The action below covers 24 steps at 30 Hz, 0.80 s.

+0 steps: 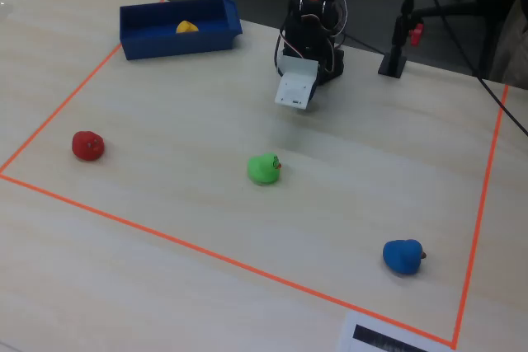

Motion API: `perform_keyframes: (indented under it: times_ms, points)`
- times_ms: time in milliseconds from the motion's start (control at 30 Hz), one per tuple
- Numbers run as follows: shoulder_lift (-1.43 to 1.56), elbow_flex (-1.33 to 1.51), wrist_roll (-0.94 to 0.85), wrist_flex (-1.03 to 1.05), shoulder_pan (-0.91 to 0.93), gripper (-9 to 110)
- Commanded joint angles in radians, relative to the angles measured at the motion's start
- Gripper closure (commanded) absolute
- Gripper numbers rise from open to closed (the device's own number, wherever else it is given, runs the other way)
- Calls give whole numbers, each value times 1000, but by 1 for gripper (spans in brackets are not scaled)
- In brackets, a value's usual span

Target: Grasp yellow duck and put it into box.

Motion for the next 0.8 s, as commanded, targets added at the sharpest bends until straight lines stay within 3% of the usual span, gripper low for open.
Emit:
perform_keyframes:
  times_ms: [0,767]
  points:
    - [9,43,0,-17,6,101]
    - [86,49,0,15,40,94]
